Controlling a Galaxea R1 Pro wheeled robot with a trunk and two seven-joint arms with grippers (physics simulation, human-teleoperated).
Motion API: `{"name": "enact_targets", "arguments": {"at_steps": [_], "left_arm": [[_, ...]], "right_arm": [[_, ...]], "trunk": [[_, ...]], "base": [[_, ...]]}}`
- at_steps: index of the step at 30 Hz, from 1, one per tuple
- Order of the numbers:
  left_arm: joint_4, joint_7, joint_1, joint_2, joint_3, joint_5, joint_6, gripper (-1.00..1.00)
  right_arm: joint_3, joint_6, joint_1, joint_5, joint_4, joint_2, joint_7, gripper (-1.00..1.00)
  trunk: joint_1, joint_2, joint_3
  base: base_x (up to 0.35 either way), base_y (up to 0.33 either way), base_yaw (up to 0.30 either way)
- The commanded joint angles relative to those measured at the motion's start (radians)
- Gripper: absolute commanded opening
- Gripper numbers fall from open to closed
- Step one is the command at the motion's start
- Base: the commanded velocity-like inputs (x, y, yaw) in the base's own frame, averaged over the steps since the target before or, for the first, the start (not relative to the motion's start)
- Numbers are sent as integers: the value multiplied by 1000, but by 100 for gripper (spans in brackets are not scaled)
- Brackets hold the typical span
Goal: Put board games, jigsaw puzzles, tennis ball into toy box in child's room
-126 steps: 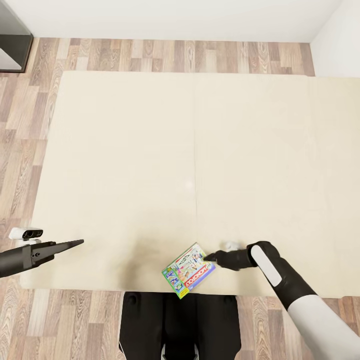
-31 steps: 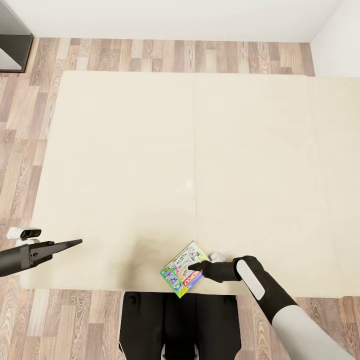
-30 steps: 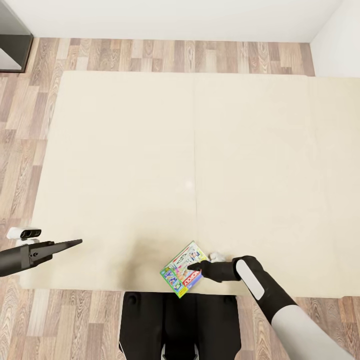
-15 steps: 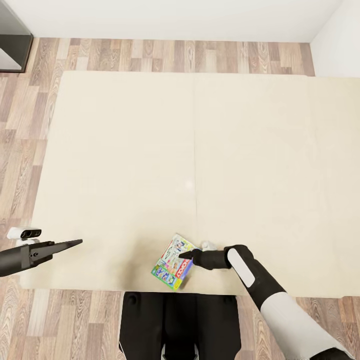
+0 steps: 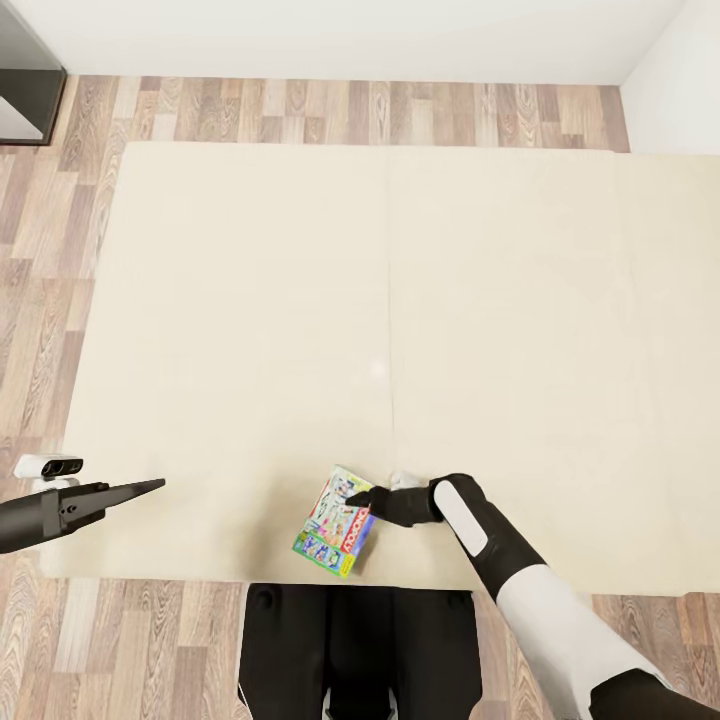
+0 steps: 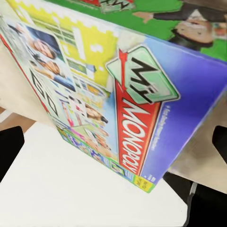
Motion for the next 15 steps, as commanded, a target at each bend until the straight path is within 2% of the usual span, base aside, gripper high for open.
{"name": "enact_targets", "arguments": {"at_steps": [1, 15], "left_arm": [[0, -4, 0, 0, 0, -1, 11, 100], [0, -4, 0, 1, 0, -1, 11, 100]], "right_arm": [[-1, 2, -4, 11, 1, 4, 7, 100], [0, 4, -38, 14, 2, 25, 3, 100]], "trunk": [[1, -2, -1], [1, -2, -1]], "base": [[0, 0, 0], [0, 0, 0]]}}
